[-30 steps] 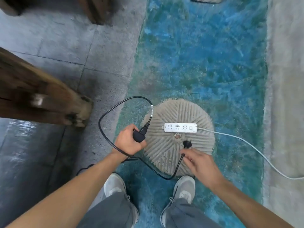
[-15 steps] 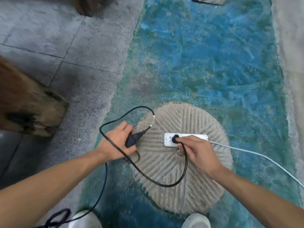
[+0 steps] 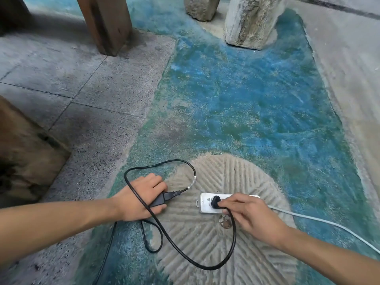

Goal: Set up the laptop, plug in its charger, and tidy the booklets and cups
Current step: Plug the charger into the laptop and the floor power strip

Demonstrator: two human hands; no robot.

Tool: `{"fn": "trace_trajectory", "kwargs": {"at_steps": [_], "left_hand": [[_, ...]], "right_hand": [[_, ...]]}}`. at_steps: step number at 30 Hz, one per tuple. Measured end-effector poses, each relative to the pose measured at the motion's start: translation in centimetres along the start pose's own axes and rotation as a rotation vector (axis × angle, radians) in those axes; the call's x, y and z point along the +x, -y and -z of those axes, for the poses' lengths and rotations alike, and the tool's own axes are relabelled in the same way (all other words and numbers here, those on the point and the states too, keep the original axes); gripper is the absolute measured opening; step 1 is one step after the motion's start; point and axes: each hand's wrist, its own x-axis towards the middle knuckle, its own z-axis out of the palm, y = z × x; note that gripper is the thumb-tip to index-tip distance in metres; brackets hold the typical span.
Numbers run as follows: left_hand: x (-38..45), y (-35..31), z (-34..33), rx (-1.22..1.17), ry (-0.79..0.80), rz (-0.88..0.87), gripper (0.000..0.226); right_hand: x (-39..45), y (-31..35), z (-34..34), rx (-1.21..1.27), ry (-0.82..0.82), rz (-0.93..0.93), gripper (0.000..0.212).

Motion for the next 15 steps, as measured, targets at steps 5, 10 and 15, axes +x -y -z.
{"fn": "trace_trajectory", "kwargs": {"at_steps": [5, 10, 15], "left_hand": [[0.2, -0.1, -0.7, 0.078, 0.059, -0.042, 0.048], [-0.3, -0.1, -1.5, 0.155, 0.060, -0.076, 0.046], [-0.6, -0.3, -1.9, 0.198, 0.050, -0.126, 0.040]], "right_hand": [[-0.7, 0.0, 0.1, 0.002, 0.011, 0.005, 0.041], [-0.9, 0.1, -0.4, 0.020, 0.012, 0.013, 0.037], [-0.8, 0.2, -0.5, 0.027, 0.008, -0.005, 0.037]]}}
